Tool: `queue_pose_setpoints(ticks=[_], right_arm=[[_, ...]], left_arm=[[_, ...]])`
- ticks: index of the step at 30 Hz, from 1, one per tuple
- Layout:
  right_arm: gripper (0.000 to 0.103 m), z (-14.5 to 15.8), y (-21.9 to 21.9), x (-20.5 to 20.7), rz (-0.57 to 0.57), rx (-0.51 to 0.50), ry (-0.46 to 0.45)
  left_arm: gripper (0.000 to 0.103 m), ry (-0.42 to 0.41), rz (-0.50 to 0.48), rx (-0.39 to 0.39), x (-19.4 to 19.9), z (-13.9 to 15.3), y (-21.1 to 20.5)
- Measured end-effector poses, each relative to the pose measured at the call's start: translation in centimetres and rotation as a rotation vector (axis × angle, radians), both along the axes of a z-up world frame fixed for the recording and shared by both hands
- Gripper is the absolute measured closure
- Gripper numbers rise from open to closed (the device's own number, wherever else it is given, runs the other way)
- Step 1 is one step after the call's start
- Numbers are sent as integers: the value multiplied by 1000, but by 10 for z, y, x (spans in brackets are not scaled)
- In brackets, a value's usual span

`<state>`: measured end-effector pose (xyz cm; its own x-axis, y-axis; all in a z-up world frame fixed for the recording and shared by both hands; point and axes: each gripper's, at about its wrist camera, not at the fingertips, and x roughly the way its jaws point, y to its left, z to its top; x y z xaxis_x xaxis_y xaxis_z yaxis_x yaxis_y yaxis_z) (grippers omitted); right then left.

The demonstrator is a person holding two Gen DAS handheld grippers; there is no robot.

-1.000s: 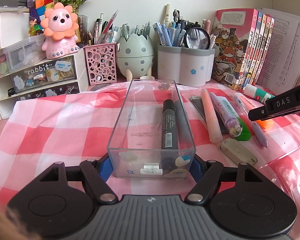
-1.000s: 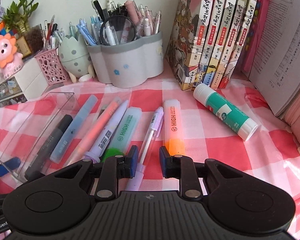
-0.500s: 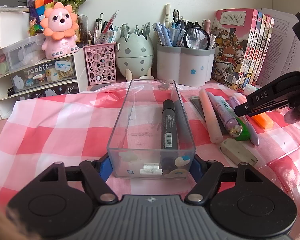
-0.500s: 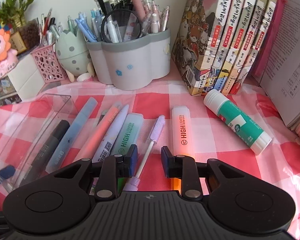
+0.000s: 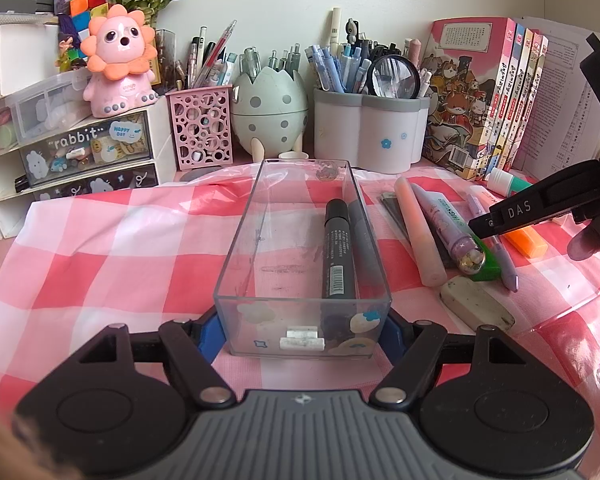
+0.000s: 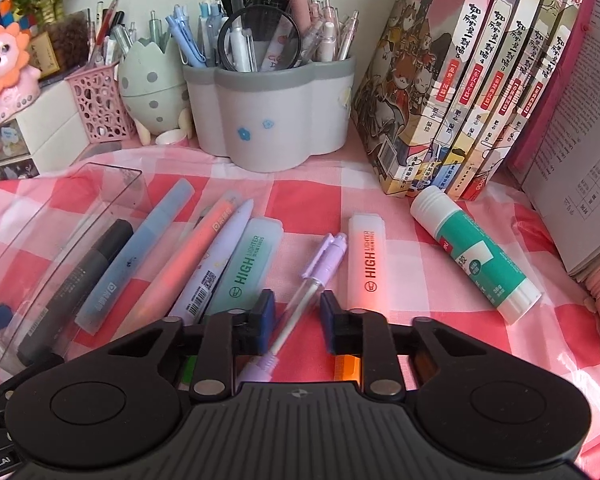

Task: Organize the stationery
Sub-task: 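Move the right gripper to the lavender pen and grasp it, then lift the lavender pen with the right gripper and drop it into the clear box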

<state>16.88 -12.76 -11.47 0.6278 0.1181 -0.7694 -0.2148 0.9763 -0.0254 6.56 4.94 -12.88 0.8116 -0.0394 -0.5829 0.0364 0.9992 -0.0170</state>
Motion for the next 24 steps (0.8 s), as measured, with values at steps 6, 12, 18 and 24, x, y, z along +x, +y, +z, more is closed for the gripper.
queue_pose_setpoints(ticks=[6, 12, 18, 24], right_arm=[[89, 1, 2, -2, 2, 8, -3], [93, 4, -1, -5, -15, 24, -15], [93, 13, -4, -9, -31, 45, -39], [93, 21, -5, -12, -41, 70, -57]], left_arm=[[55, 0, 0, 0, 0, 0, 0], [55, 0, 1, 0, 0, 0, 0], [55, 0, 1, 0, 0, 0, 0], [55, 0, 1, 0, 0, 0, 0]])
